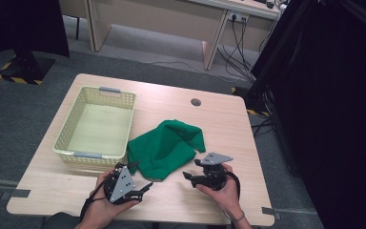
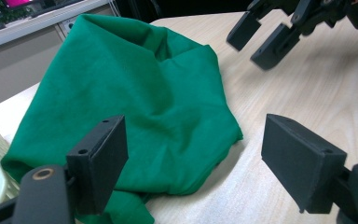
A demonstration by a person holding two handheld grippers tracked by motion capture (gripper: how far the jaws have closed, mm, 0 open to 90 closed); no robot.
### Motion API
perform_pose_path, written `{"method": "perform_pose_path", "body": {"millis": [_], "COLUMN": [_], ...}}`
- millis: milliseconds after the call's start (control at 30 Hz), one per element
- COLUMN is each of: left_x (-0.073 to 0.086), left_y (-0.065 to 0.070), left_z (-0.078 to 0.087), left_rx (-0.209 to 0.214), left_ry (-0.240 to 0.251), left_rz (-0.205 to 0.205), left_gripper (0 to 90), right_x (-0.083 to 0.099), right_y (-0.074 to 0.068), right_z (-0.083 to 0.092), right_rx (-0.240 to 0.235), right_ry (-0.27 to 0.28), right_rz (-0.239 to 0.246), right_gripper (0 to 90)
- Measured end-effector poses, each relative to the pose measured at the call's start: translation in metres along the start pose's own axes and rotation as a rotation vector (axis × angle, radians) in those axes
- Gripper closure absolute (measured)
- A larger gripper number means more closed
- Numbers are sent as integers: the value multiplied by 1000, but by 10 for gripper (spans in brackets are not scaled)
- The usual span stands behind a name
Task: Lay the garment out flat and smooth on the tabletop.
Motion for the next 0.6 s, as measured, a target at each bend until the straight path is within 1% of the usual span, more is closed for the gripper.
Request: {"method": "perform_pose_path", "body": {"millis": [67, 133, 200, 433, 500, 600], "left_x": [0, -1, -2, -4, -5, -4], "left_y": [-1, -1, -1, -3, -3, -4], "left_z": [0, -1, -2, -5, -5, -4], "left_rx": [-2, 0, 0, -1, -2, -4], "left_ry": [3, 5, 7, 11, 13, 11], "left_rz": [1, 2, -1, 1, 2, 5], "left_gripper": [221, 221, 221, 217, 216, 215], "right_x": [-5, -9, -13, -18, -18, -20], "right_y": [-8, -14, -19, -28, -30, -33], "right_z": [-7, -14, -20, -36, -39, -45], "right_rx": [-19, -33, -35, -45, -42, -52], "right_ry": [-6, -19, -31, -61, -71, -83], "right_rz": [34, 56, 79, 127, 138, 154], "right_gripper": [344, 359, 365, 369, 380, 402]}}
Point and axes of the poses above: each handheld gripper's, and its own axes: z roughly backward along the jaws, x roughly out of its underside, y roughly to its right, the point moved 2 cm from there along -z, roughly forward along the jaws, and after that the axes turned 12 degrees about -z, right-handed, at the moved point
